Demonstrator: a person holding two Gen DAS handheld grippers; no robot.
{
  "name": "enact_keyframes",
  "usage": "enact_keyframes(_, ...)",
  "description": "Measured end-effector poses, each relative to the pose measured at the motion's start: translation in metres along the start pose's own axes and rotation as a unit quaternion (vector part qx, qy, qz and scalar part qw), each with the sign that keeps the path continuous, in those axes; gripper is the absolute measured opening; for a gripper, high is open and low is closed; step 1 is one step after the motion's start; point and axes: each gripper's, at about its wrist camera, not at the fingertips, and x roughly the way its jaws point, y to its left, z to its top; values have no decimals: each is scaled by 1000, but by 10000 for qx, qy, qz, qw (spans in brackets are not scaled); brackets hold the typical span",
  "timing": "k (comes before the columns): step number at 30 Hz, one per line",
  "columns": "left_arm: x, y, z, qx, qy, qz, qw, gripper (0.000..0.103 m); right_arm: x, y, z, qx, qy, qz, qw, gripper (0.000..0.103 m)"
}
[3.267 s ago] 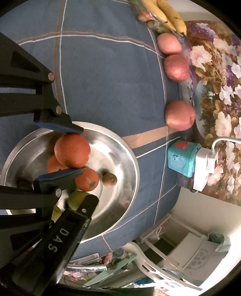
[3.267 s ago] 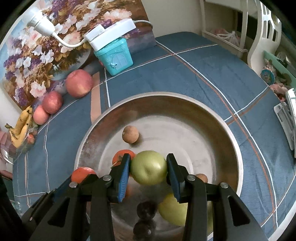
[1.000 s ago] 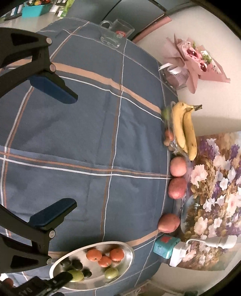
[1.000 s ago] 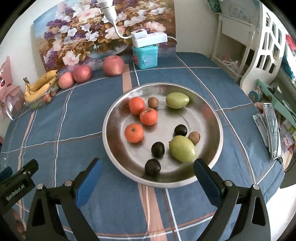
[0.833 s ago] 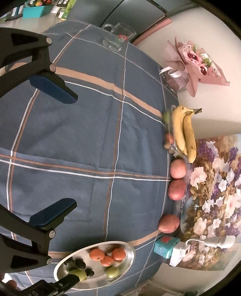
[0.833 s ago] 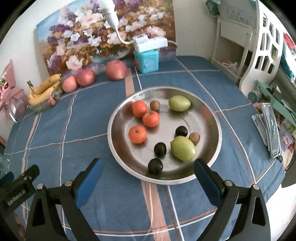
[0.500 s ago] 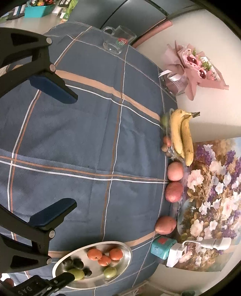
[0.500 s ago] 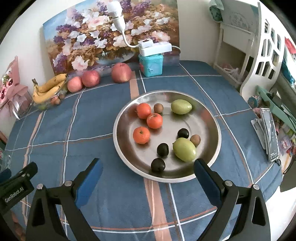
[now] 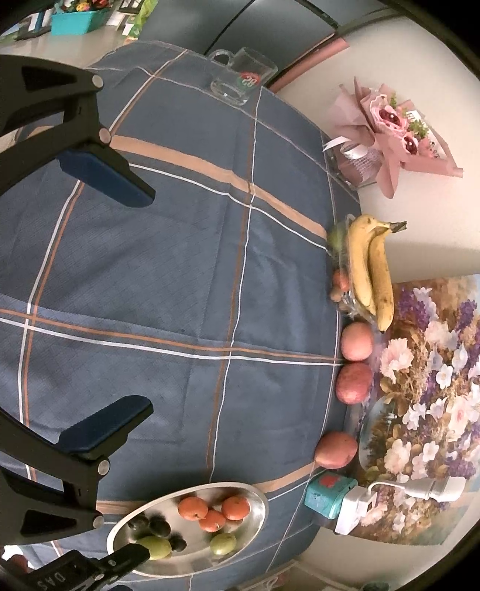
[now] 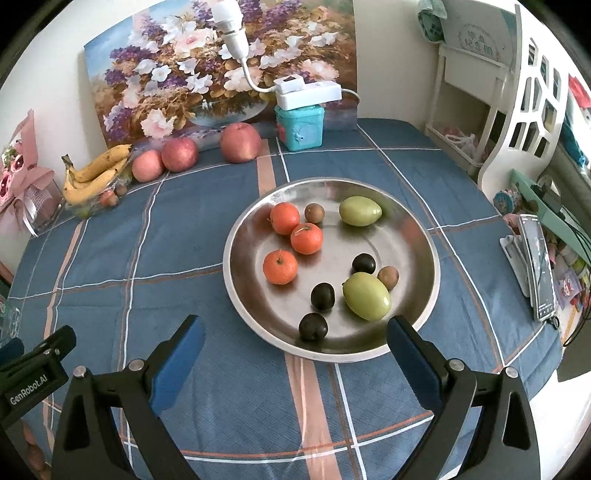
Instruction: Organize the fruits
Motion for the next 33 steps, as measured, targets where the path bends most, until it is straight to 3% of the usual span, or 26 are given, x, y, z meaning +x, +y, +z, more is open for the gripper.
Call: enact_keyframes(33,9,7,-1,-199,243,-122,9994,103,0,2,-1,17,84,-40,10000,98)
